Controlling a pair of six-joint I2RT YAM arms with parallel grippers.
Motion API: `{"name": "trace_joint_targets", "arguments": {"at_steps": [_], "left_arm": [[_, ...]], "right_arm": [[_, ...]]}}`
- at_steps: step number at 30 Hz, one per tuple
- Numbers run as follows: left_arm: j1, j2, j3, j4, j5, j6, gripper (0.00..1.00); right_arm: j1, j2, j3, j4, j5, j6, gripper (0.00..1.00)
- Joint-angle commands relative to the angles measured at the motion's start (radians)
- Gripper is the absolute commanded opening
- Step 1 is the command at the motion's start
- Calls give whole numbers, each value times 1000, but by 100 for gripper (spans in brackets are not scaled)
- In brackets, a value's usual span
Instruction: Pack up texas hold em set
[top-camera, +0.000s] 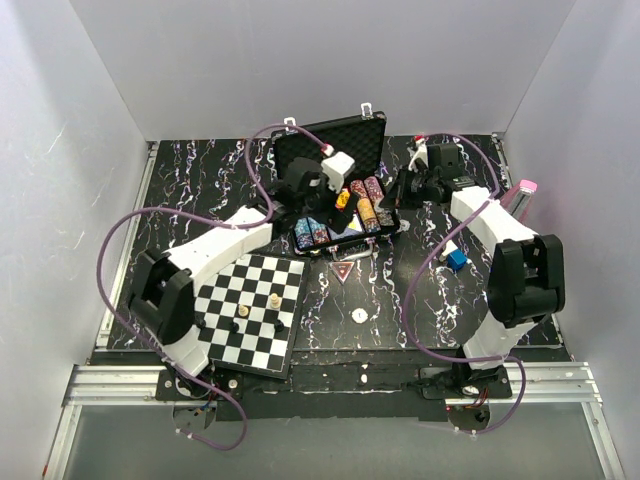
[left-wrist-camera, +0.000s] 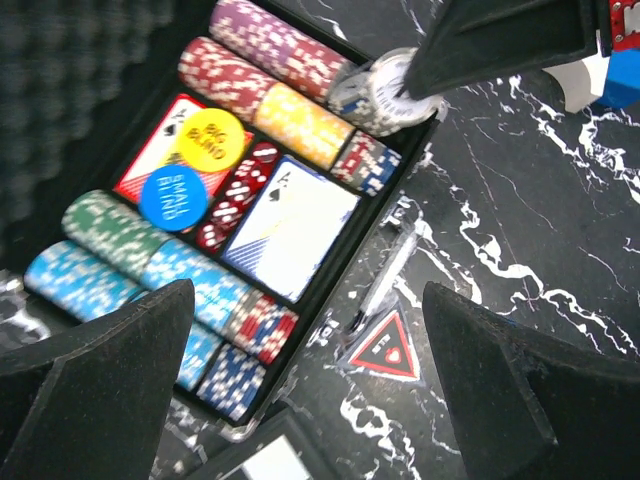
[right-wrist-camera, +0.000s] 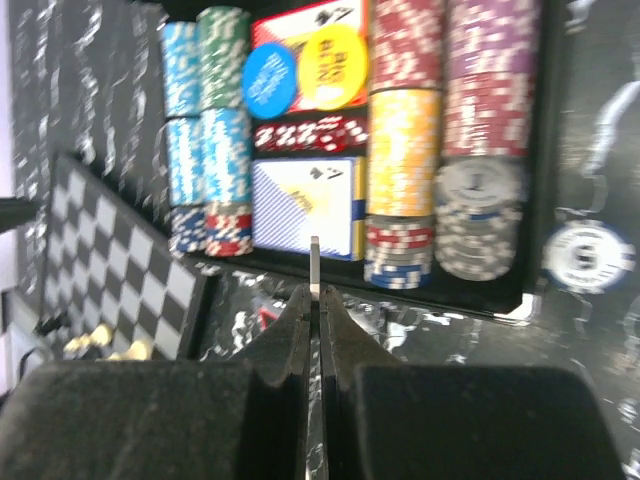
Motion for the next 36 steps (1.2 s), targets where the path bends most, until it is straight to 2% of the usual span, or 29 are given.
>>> {"name": "trace_joint_targets", "arguments": {"at_steps": [1,4,6,12,17,22,26,29,32,36], "left_arm": [[46,-138,-27,-121,-57,-4,98],[64,-209,-64,-150,-71,-18,98],[72,-238,-70,-170,-74,-18,98],[81,-287,-98,-172,-106,-50,98],[84,-290,-95,-192,-118,-61,98],[83,-296,-95,-190,-123,-70,98],[83,-295,-95,-196,-127,-73,98],[83,-296,-95,-195,-129,-78,98],[83,-296,-95,-196,-126,-79,98],[83,-301,-96,-196,-127,-79,98]], "right_arm": [[13,-35,-44,22,278,45,1],[24,-37,-48,10,370,46,1],[22,-44,-44,-16,439,104,1],[22,-46,-60,4,522,270,1],[36,-2,-7,-114,614,443,1],[52,21,-21,-105,628,580,1],[70,58,19,-120,627,632,1],[85,86,64,-168,680,684,1],[93,126,113,-237,700,703,1],[101,140,101,-214,723,723,1]]}}
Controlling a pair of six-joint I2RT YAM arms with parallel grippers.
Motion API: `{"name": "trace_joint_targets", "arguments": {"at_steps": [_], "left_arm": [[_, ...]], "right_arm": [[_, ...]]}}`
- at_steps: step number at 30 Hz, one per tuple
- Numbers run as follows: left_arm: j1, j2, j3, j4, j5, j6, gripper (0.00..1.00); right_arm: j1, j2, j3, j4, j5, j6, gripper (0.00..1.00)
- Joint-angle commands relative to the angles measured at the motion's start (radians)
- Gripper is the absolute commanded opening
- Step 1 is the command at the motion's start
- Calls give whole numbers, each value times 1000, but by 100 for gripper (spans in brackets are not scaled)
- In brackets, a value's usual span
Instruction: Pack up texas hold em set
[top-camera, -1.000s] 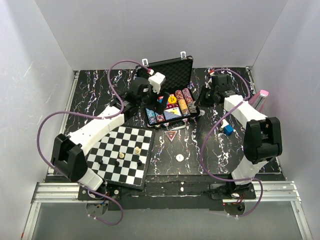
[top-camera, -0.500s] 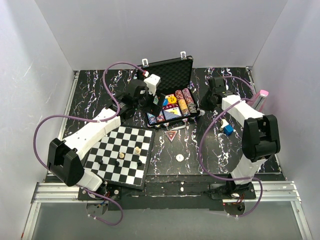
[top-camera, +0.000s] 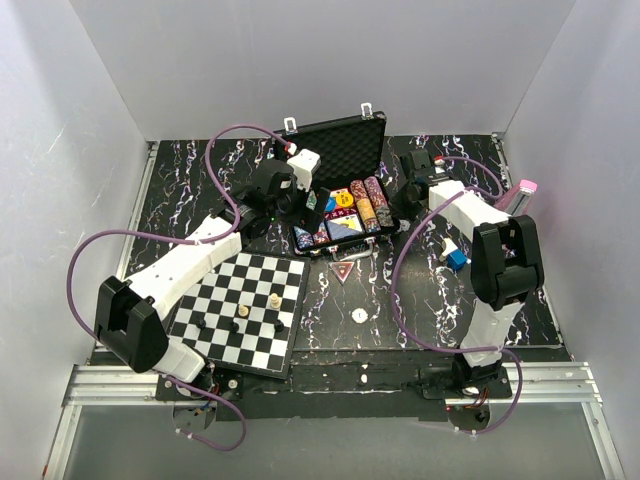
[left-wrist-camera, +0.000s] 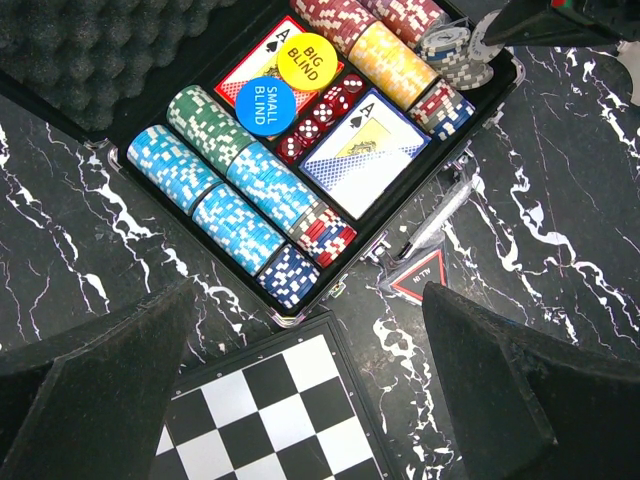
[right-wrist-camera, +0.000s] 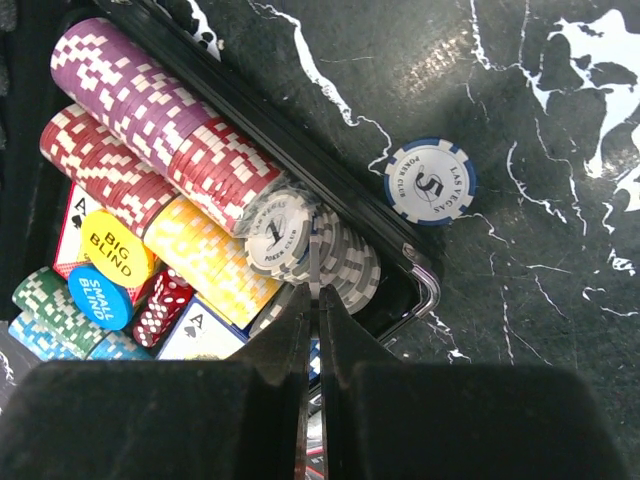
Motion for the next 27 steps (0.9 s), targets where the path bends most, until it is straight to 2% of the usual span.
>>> {"name": "trace_joint_targets", "arguments": {"at_steps": [1,14,22,27], "left_arm": [[4,-53,-10,0,-13,-7,98],[4,-48,-10,-2,-19,-6,98],[4,-50,-13,-2,-24,-4,98],[4,-51,-10,-2,-24,-1,98]], "right_arm": [[13,10,16,-31,63,75,1],[71,-28,-117,156,123,236,1],[98,-45,-137,207,149,292,1],[118,-91,-141,172,226,307,1]]}}
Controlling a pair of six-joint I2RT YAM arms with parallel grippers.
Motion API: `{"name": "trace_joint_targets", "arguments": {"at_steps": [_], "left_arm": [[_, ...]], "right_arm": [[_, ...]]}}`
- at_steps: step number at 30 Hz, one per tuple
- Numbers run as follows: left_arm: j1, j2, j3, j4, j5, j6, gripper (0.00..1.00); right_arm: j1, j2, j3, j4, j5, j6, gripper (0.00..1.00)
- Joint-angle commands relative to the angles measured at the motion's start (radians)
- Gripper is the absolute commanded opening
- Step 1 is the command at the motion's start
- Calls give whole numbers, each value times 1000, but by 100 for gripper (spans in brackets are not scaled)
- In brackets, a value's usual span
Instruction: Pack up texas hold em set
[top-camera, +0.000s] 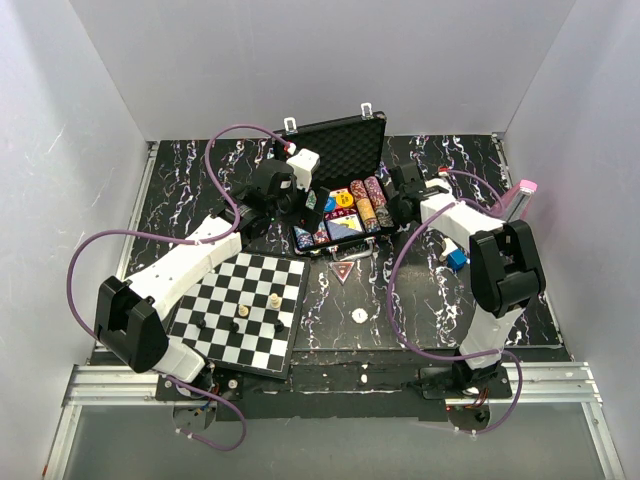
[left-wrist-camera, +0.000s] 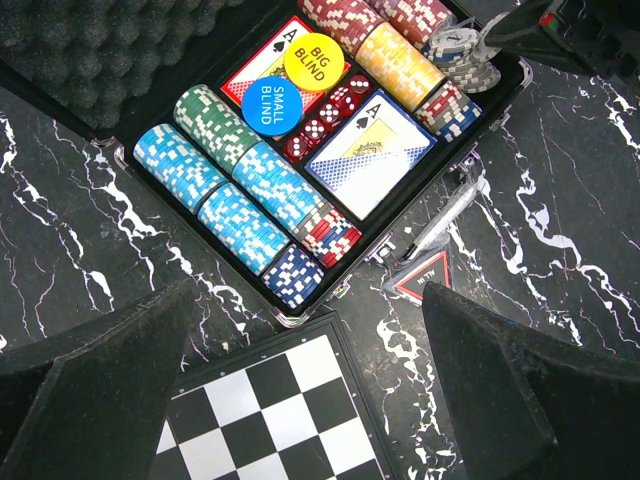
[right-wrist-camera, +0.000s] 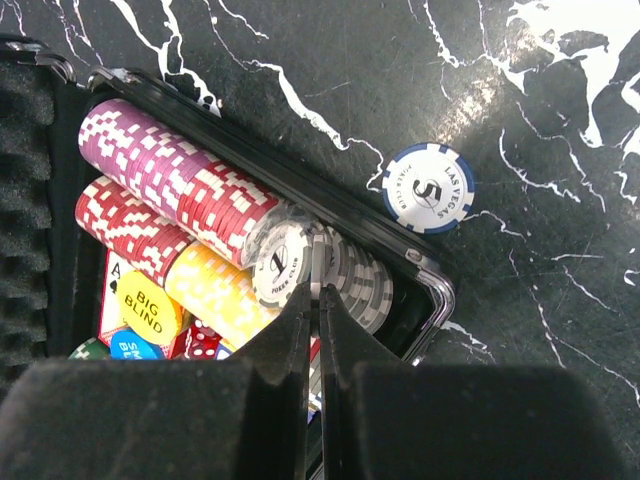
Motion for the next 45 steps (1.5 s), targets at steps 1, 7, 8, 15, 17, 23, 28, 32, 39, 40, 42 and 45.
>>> {"name": "trace_joint_targets", "arguments": {"at_steps": [1,7,8,15,17,23,28,32,39,40,42,45], "left_arm": [[4,-53,-11,-2,-8,1,98],[6,-53,-10,-5,-5,0,98],[4,-53,-10,-5,-5,1,98],[6,-48,-8,-6,-5,3,98],[4,-46,-8,-9,-5,3,98],[4,-39,-5,-9,0,1,98],[4,-39,-7,-11,-5,3,98],[4,-40,-5,-11,-5,4,98],[4,-39,-7,-11,-10,7,98],[4,-39,-7,-9,-11,7,98],[4,-37,-4,-11,-10,7,98],[4,-34,-5,-11,-8,6,98]], "right_arm": [[44,-52,-14,34,20,58,1],[49,-61,3,-20,29,81,1],[51,-60,4,-34,37,85,1],[60,-109,-11,-69,86,92,1],[67,-135,-11,-71,103,75,1],[69,-135,9,-51,95,39,1],[55,-72,47,-48,78,35,1],[37,-43,59,-6,66,13,1],[24,-18,85,11,52,1,1],[24,-17,85,14,49,0,1],[23,-11,88,17,41,3,1],[17,6,88,12,40,18,1]]}}
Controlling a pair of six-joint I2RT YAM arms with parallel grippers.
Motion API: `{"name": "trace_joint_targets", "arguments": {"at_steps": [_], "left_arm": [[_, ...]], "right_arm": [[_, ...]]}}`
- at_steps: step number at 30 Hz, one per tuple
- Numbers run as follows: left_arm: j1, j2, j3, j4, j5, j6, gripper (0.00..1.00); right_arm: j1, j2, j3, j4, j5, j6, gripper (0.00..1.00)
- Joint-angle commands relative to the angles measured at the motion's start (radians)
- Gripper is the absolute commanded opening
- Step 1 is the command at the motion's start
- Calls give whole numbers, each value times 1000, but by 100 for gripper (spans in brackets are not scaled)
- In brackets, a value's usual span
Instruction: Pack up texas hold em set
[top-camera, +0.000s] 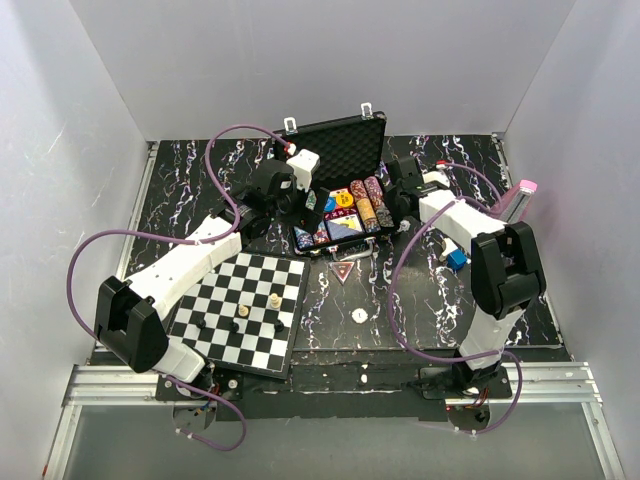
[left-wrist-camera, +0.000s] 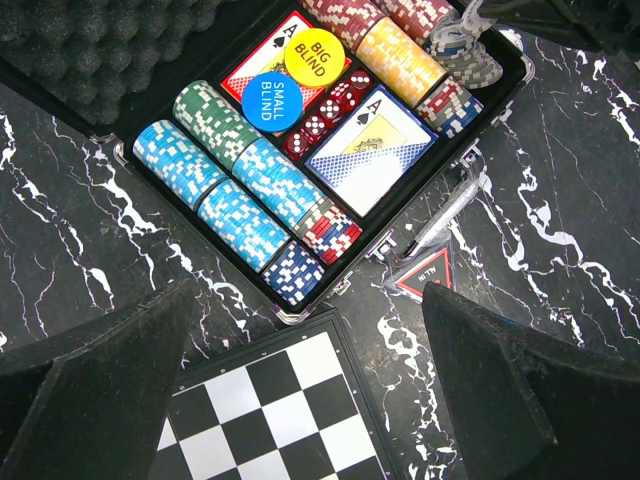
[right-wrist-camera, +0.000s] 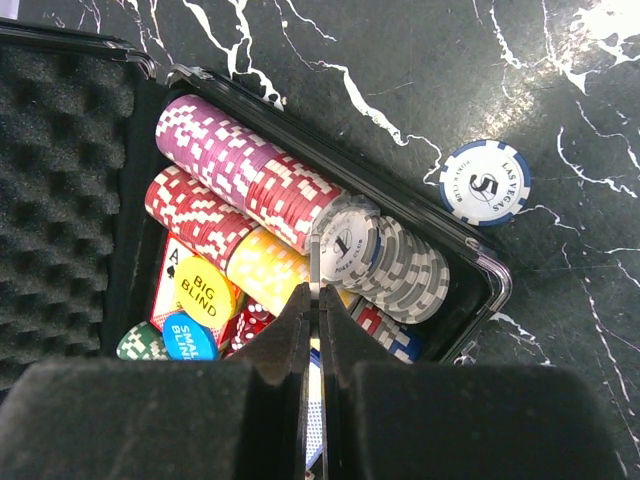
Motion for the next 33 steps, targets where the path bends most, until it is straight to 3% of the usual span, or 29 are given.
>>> {"name": "trace_joint_targets", "arguments": {"at_steps": [1,21,33], "left_arm": [[6,-36,-5,-4,-7,5,98],[4,-45,-4,-5,-7,8,98],[6,-46,-5,-7,0,5,98]], "right_arm": [[-9,34,40,22,4,11,1],[10,237,186,-137,41,127,1],[22,266,145,-140,7,235,1]]}}
